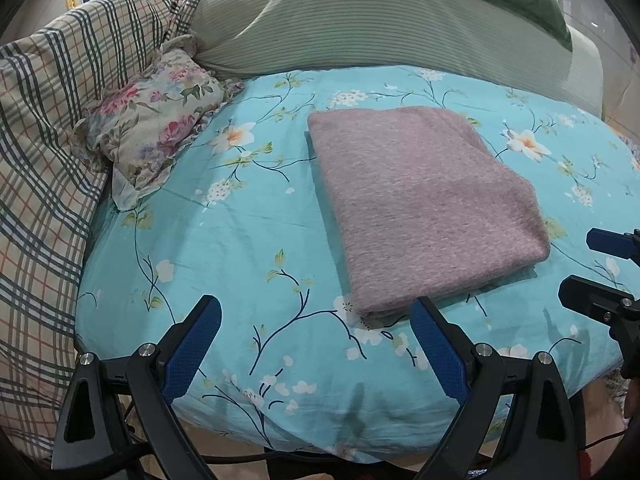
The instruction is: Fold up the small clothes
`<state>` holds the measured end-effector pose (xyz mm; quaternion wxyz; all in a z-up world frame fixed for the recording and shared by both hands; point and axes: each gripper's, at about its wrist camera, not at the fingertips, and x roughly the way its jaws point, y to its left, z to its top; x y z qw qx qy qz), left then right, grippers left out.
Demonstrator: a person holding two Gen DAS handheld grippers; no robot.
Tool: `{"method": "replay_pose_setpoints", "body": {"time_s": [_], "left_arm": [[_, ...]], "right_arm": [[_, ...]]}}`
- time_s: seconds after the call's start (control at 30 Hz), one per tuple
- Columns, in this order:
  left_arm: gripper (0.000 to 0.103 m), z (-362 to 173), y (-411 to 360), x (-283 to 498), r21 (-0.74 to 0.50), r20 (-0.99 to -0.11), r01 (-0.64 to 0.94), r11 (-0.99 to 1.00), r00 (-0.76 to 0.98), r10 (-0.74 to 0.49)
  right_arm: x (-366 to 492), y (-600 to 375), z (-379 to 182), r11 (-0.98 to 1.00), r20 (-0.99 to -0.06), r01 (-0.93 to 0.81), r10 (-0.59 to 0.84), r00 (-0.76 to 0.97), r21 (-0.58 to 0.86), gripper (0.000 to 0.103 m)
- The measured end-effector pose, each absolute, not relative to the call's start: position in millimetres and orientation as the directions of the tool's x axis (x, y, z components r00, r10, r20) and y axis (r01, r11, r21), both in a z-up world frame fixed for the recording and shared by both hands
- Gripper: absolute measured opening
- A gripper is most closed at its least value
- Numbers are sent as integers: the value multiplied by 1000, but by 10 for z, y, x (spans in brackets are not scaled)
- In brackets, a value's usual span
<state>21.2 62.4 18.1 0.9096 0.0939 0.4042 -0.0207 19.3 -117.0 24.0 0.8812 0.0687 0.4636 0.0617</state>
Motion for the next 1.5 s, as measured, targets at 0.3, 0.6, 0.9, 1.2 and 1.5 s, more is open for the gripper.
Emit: {"method": "replay_pose_setpoints", "body": {"time_s": [0.3,0.6,0.9,1.2,1.5], "left_arm": [[96,180,620,210,155,-740,111,982,672,40],[96,180,620,208,155,-739,112,982,673,40],[96,194,585,212,159,-737,116,980,674,40],[96,196,588,205,155,-738,113,981,674,39],[96,197,582,203,156,-738,113,981,673,40]], "right_arm": [[188,-1198,269,980,-801,-40,181,571,193,103],[184,-1217,283,979,-796,-36,186,577,203,103],[180,-1188,273,978,-799,-34,188,571,206,103],[184,-1192,263,977,-798,-35,191,571,208,103],[184,-1198,263,978,-798,-35,189,572,207,103]]}}
